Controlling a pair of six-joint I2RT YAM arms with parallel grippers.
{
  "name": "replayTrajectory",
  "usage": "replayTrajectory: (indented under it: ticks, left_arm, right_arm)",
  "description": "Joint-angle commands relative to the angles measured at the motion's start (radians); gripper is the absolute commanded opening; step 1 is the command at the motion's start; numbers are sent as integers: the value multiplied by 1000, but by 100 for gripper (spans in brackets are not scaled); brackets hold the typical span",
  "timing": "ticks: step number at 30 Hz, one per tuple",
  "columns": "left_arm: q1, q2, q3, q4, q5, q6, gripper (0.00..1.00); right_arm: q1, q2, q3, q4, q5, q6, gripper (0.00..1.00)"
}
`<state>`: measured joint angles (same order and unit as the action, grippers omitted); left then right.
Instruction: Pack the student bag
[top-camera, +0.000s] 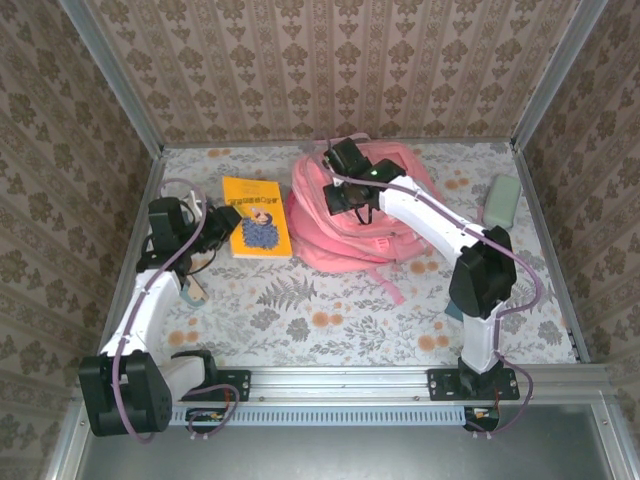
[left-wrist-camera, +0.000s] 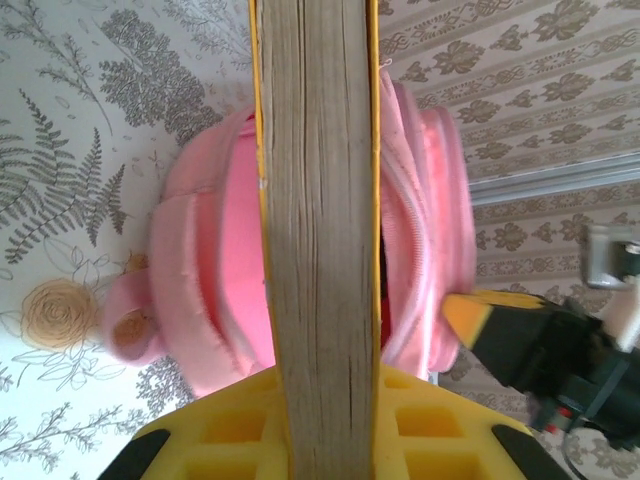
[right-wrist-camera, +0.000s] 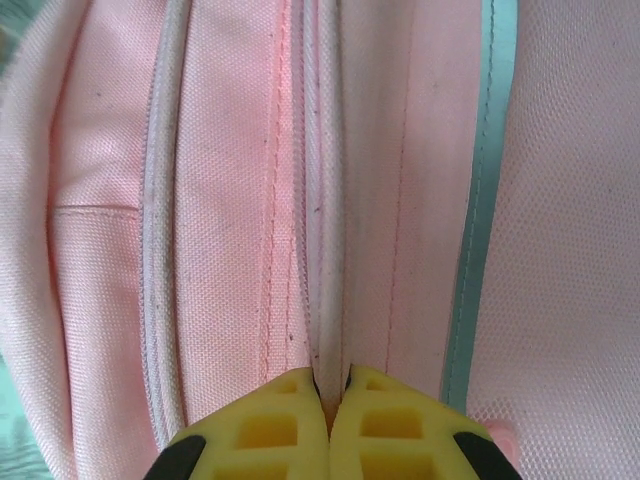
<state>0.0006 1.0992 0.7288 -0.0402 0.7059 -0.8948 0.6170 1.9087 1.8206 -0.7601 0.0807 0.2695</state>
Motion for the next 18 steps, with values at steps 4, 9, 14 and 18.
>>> replayTrajectory:
  ticks: [4,9,14,18]
  left_arm:
    - [-51,65,-14,187,-46,-61,0]
    - [-111,148,-18,279,-138,-105,0]
    - [-178,253,0,414,-231,-192,0]
    - [-249,350,46,518,-275,-255,0]
  right_arm:
    - [-18,-107,52,50,-226,160,0]
    - [-40,-142,43,90,-327,248,0]
    - [-60,-182,-6,155,-385,340,0]
    - [-66,-196,-30,190,-398,382,0]
